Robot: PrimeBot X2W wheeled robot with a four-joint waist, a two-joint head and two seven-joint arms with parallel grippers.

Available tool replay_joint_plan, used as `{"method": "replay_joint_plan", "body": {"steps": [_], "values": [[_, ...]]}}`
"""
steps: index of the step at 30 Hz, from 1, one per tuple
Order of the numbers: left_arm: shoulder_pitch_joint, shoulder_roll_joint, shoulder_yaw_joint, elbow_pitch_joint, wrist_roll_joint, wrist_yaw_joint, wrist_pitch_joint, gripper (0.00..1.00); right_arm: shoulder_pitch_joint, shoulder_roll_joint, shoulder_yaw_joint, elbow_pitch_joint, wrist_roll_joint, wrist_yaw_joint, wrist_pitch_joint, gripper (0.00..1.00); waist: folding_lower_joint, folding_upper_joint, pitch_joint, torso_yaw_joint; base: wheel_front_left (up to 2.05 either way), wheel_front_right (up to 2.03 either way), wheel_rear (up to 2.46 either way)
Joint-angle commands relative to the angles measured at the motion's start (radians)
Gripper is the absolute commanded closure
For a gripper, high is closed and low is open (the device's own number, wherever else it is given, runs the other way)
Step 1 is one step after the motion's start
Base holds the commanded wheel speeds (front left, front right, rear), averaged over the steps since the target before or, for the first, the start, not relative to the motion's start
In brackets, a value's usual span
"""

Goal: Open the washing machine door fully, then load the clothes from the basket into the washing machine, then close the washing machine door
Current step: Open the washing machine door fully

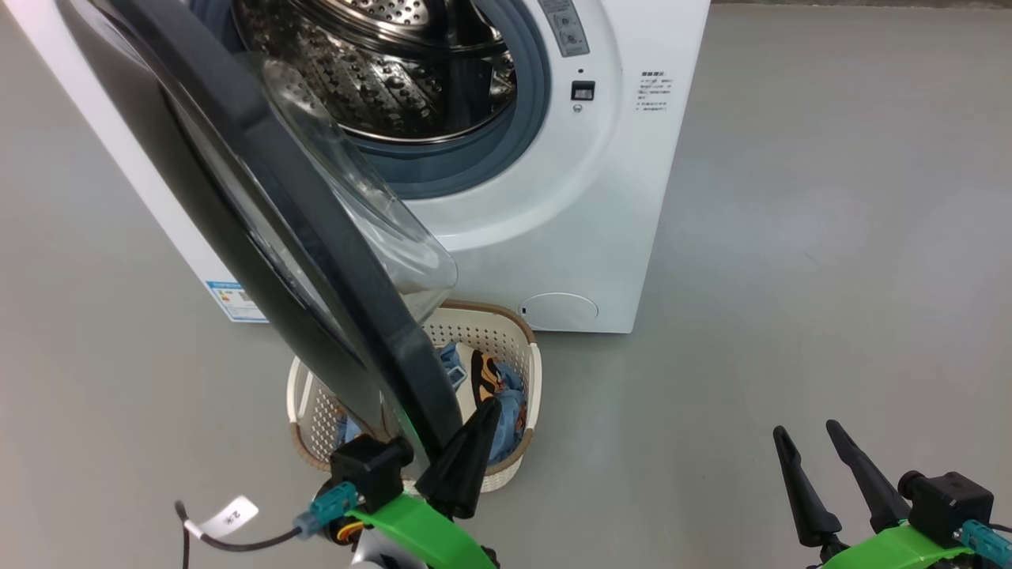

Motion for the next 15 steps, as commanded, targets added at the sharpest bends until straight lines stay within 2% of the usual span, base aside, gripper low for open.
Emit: {"method": "replay_joint_plan", "body": {"steps": [1,15], "values": [[-0.007,0.037,0.074,-0.017,0.005,0.011,-0.014,1.0,-0.008,-0.015,0.019,-0.028,-0.015,0.009,-0.013,0.0,0.0,0.0,-0.003,0.007,0.0,0.0,0.0],[0.023,0.037,0.126,-0.03,0.028,0.009,-0.014,1.0,-0.005,-0.021,0.018,-0.033,-0.016,0.009,-0.013,0.0,0.0,0.0,-0.001,0.039,0.0,0.0,0.0]]}}
